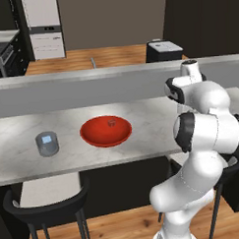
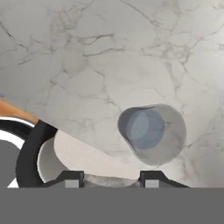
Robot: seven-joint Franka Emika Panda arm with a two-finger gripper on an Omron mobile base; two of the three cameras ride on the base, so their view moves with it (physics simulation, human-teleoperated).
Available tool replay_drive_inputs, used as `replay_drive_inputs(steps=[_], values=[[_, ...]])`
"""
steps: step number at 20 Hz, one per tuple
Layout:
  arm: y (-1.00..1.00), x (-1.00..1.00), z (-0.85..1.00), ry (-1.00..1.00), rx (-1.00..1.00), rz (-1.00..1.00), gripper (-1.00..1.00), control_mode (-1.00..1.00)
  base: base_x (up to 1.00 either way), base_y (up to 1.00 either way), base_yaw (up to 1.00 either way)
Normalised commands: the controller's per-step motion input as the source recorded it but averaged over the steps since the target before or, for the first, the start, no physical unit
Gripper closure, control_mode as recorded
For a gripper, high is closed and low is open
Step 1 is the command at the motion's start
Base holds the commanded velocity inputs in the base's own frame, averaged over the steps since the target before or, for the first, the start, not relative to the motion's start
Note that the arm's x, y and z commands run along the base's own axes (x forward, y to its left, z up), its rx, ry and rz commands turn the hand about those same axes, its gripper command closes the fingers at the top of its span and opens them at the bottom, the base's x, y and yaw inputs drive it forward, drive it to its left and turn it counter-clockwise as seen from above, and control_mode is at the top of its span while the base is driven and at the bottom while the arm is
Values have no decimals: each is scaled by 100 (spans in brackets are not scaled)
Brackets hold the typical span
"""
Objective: There are four ice cubes in the ice bowl. Place two ice cubes in each glass of water.
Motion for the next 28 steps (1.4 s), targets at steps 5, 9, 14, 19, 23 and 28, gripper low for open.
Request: replay_drive_inputs(steps=[5,9,14,19,23,28], values=[[-41,25,-1,0,0,0,100,-100,0,0,0],[-22,24,-8,0,0,0,100,-100,0,0,0],[-7,30,-11,0,0,0,100,-100,0,0,0],[-2,26,-11,-1,2,0,100,-100,0,0,0],[-5,11,-8,-1,3,0,100,-100,0,0,0],[-8,2,-6,0,7,0,100,-100,0,0,0]])
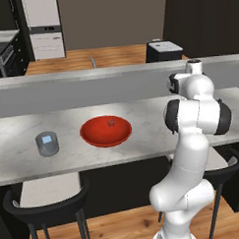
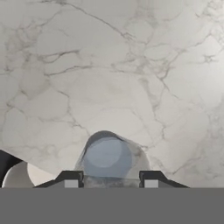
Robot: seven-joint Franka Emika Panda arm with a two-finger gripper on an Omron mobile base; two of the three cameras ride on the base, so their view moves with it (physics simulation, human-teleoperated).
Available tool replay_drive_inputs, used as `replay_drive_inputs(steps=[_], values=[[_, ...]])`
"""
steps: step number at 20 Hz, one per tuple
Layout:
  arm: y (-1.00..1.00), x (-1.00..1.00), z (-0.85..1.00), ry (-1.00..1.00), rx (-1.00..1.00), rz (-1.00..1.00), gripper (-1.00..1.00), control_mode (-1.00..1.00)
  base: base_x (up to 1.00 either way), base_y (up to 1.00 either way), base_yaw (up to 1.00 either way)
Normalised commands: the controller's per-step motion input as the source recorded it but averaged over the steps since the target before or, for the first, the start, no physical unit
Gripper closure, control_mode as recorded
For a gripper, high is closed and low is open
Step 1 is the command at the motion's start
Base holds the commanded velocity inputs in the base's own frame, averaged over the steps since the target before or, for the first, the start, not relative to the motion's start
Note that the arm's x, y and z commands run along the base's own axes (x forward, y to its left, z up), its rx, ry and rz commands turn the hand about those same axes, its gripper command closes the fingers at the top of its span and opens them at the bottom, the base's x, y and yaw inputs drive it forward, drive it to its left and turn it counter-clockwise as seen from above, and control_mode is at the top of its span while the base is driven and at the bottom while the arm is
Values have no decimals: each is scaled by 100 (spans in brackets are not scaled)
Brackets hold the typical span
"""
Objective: There are four ice cubes in the ice bowl. Place two ice cubes in each glass of water.
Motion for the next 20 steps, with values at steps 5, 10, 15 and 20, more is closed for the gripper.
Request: replay_drive_inputs(steps=[5,10,15,20], values=[[-19,0,-16,0,9,0,100,-100,0,0,0],[-20,0,-19,0,9,0,100,-100,0,0,0],[-3,2,-18,0,10,0,100,-100,0,0,0],[0,7,-11,0,8,0,100,-100,0,0,0]])
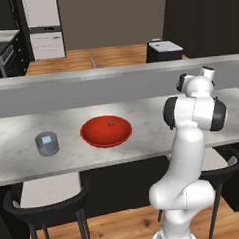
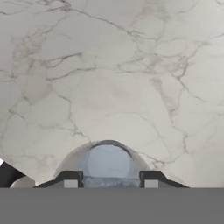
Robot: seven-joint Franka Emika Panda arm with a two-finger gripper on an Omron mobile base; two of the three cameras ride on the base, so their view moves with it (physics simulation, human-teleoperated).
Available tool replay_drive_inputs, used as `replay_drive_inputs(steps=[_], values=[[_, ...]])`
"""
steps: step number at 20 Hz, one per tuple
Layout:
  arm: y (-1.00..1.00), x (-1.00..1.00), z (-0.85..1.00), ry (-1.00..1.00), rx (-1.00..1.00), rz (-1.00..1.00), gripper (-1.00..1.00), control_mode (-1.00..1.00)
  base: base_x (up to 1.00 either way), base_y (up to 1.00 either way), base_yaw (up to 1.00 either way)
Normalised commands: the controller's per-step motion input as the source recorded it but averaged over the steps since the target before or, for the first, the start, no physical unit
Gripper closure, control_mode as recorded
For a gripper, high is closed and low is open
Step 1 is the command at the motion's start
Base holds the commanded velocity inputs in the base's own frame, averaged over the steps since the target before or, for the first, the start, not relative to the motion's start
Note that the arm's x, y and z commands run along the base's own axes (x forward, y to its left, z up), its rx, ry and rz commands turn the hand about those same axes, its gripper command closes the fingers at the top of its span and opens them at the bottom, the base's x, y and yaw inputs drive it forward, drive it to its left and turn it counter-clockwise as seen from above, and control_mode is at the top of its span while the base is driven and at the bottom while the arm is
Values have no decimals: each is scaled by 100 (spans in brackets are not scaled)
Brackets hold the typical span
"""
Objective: There are four ice cubes in the ice bowl. Place two ice cubes in each glass of water.
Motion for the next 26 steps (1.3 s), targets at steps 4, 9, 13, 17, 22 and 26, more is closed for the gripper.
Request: replay_drive_inputs(steps=[4,9,13,17,22,26], values=[[0,0,-9,0,4,0,100,-100,0,0,0],[-6,3,-11,0,3,0,100,-100,0,0,0],[-11,2,-5,0,0,0,100,-100,0,0,0],[-14,0,-2,0,0,0,100,-100,0,0,0],[-4,4,-10,0,0,0,100,-100,0,0,0],[0,18,-12,0,1,0,100,-100,0,0,0]])
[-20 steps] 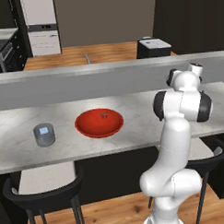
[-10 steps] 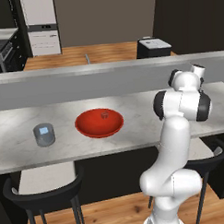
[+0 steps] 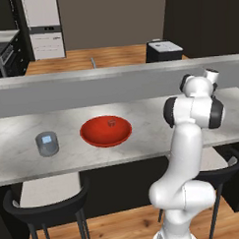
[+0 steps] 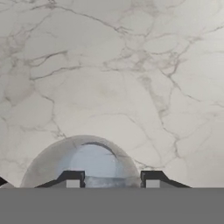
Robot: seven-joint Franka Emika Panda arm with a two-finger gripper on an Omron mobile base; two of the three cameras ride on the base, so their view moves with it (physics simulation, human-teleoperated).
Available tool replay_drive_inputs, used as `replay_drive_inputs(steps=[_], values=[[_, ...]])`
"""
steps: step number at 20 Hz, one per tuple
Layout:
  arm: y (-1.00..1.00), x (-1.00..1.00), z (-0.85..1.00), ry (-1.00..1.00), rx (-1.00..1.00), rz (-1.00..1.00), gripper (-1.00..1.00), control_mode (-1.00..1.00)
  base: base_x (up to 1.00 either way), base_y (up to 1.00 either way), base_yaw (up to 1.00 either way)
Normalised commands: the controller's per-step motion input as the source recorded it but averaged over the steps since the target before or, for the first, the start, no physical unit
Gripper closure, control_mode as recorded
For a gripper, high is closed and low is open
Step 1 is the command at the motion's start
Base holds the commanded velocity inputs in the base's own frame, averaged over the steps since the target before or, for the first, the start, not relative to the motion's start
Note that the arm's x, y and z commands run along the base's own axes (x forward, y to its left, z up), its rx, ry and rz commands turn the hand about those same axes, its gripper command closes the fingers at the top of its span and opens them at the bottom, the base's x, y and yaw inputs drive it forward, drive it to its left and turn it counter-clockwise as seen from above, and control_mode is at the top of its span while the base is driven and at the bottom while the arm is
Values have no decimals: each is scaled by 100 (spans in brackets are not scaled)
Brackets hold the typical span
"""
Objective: There are four ice cubes in the ice bowl. Place two ice cubes in each glass of water.
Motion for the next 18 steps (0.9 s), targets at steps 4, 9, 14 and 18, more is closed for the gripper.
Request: replay_drive_inputs(steps=[4,9,14,18], values=[[0,10,-5,0,1,0,100,-100,0,0,0],[10,0,-5,0,1,0,100,-100,0,0,0],[10,-3,-11,0,0,0,100,-100,0,0,0],[0,-18,-5,0,0,0,100,-100,0,0,0]])
